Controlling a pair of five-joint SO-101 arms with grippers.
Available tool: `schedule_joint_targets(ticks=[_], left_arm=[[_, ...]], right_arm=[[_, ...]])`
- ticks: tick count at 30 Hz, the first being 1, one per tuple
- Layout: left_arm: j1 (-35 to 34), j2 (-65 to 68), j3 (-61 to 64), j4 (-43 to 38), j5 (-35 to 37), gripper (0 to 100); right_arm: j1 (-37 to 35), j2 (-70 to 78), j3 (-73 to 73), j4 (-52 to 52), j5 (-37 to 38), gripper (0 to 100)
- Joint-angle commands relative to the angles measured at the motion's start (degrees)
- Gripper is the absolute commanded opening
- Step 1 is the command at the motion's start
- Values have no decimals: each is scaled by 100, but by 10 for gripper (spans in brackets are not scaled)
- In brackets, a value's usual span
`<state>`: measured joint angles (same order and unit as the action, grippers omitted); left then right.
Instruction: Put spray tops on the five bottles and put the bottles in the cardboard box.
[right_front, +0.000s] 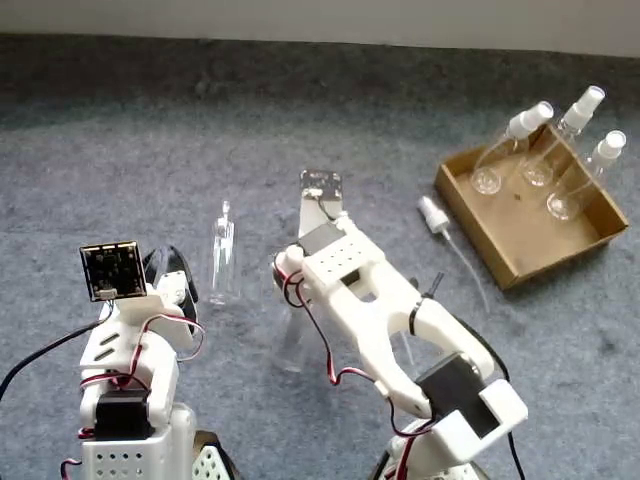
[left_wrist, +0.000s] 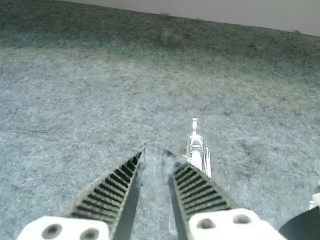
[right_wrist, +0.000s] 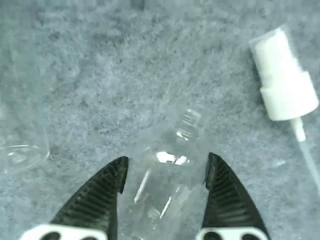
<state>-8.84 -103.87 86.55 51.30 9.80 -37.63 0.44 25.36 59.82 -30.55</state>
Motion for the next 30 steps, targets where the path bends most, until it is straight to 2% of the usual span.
schedule_joint_targets(ticks=[1,4,8,17,19,23,27,30], left_arm=[[4,22,-268,9,-44,14],[4,22,-268,9,-44,14],[4,22,-268,9,-44,14],[4,22,-268,9,-44,14],[4,22,-268,9,-44,14],[4,22,-268,9,-44,14],[4,22,-268,9,-44,14],[4,22,-268,9,-44,14]], right_arm=[[585,-66,-286,-40,1037,63],[884,-57,-295,-40,2154,63],[927,-57,-295,-48,3657,63],[919,-48,-259,-66,5714,63],[919,-48,-251,-66,5934,66],[919,-48,-251,-40,5785,74],[919,-48,-259,-40,5521,142],[919,-48,-251,-40,5486,149]])
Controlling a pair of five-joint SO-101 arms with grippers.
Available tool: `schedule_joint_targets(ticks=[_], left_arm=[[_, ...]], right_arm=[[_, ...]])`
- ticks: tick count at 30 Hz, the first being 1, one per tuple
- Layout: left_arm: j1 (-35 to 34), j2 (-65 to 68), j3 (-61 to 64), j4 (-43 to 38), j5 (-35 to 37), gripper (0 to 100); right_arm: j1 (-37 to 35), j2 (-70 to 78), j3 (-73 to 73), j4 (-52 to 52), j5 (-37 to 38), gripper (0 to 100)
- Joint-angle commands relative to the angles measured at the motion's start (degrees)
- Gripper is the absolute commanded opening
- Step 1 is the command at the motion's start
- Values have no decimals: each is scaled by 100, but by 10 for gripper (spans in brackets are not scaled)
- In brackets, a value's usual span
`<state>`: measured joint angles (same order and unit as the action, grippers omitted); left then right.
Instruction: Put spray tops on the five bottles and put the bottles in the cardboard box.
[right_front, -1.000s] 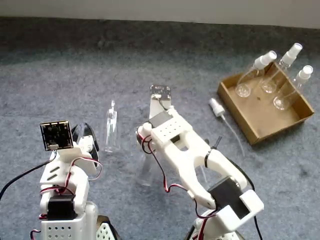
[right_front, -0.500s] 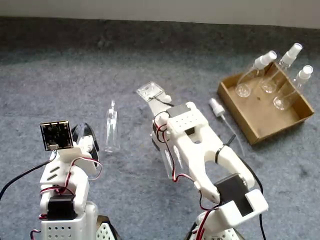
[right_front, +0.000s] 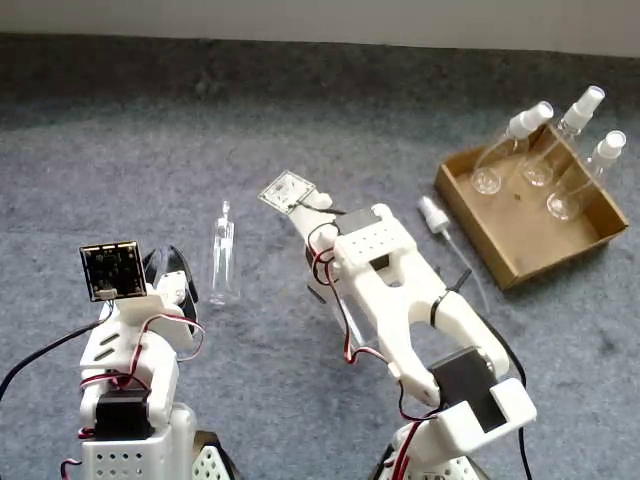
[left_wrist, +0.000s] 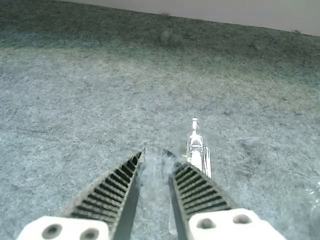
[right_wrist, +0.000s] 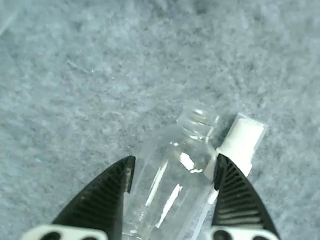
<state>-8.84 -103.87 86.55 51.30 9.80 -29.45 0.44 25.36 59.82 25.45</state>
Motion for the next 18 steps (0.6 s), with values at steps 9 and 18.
schedule_joint_targets(ticks=[9,18], left_arm=[[4,22,-268,9,-44,14],[13,22,-268,9,-44,14]], right_arm=[[119,-48,-242,40,-914,154],[92,-101,-303,646,-2163,154]])
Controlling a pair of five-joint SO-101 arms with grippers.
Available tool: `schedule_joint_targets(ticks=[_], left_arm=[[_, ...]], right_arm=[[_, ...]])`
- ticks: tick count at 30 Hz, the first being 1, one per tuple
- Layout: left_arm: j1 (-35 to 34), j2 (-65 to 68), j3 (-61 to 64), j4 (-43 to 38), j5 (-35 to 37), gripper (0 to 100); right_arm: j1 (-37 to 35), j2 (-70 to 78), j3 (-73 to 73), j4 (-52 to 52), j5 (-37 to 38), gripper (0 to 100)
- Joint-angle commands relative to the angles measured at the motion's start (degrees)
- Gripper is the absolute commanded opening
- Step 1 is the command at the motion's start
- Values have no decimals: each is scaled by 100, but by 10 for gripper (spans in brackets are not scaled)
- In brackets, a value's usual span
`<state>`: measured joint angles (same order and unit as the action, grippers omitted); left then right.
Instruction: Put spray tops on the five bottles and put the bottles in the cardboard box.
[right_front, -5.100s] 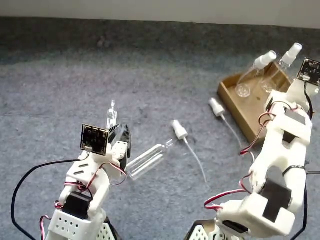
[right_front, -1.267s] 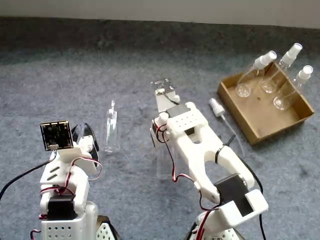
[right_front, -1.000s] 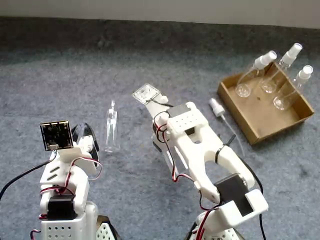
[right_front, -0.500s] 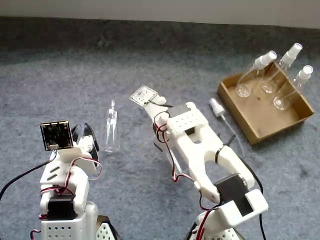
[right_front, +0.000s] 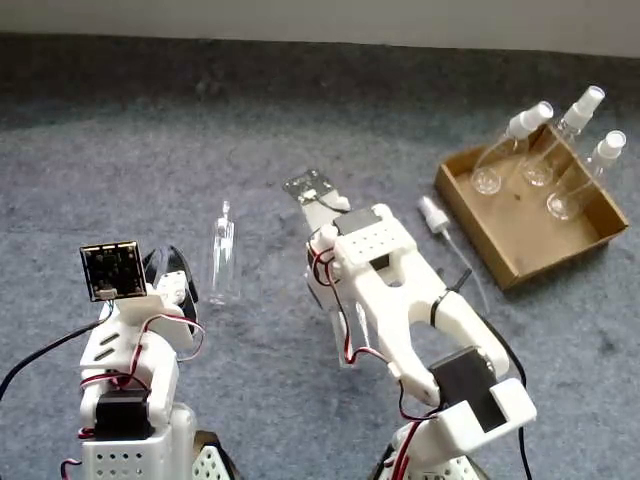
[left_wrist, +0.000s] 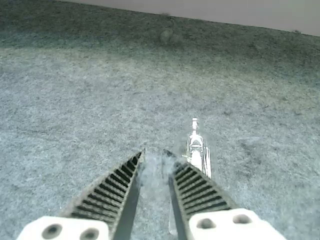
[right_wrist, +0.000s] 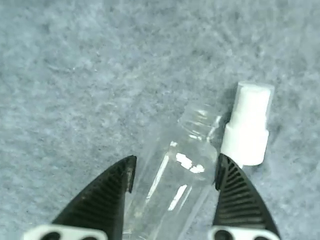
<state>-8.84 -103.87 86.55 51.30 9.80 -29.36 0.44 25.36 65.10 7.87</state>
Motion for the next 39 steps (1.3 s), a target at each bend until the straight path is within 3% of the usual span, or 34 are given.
schedule_joint_targets(ticks=[1,13,18,23,31,39], left_arm=[[13,22,-268,9,-44,14],[13,22,-268,9,-44,14],[-22,22,-268,9,-44,14],[-31,22,-268,35,-44,14],[-31,22,-268,44,-44,14],[-31,22,-268,44,-44,14]], right_arm=[[92,-92,-303,127,-527,154],[84,-101,-303,136,-615,154],[-312,-101,-303,127,835,154],[-611,-101,-426,84,1538,154],[-629,-92,-980,119,1591,247],[-637,-57,-971,84,1600,256]])
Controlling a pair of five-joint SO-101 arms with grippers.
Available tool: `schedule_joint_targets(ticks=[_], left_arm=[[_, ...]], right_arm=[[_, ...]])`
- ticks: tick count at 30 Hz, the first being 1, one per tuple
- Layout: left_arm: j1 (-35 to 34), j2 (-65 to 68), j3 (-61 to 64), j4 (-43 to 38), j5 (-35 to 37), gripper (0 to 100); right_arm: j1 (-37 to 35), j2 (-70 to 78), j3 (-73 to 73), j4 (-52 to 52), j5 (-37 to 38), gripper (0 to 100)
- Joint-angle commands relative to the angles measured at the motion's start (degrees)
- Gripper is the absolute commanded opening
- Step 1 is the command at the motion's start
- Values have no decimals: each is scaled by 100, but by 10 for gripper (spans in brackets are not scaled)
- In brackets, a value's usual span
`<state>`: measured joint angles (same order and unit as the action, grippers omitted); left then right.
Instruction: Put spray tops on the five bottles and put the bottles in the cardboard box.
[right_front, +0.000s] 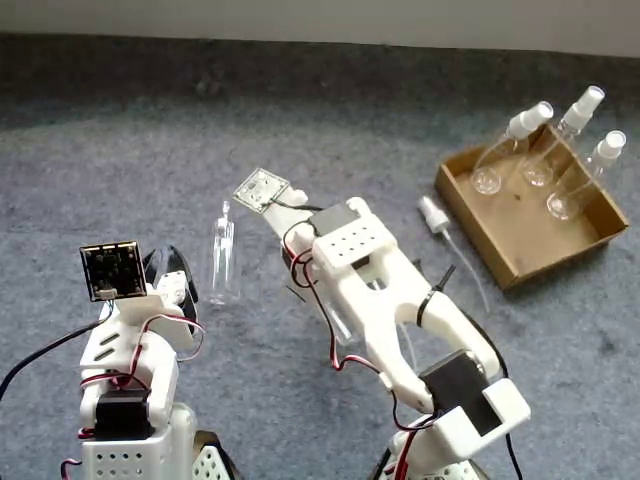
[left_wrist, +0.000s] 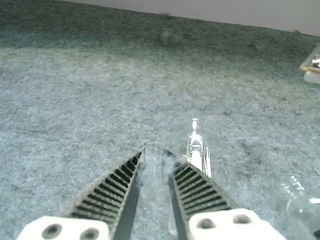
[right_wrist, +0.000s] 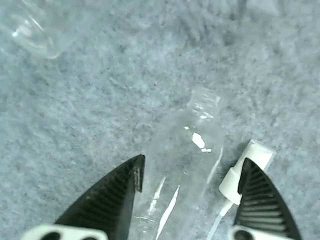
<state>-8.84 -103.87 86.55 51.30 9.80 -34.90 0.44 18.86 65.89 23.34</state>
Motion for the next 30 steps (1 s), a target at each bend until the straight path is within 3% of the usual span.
schedule_joint_targets(ticks=[1,18,22,30], left_arm=[[-31,22,-268,44,-44,14],[-31,22,-268,44,-44,14],[-31,22,-268,44,-53,14],[-31,22,-268,44,-53,14]], right_arm=[[-84,-57,-321,4,53,256],[-224,127,-400,163,-571,256],[-215,769,-1121,585,-1037,257],[-207,1930,-2404,936,-1046,256]])
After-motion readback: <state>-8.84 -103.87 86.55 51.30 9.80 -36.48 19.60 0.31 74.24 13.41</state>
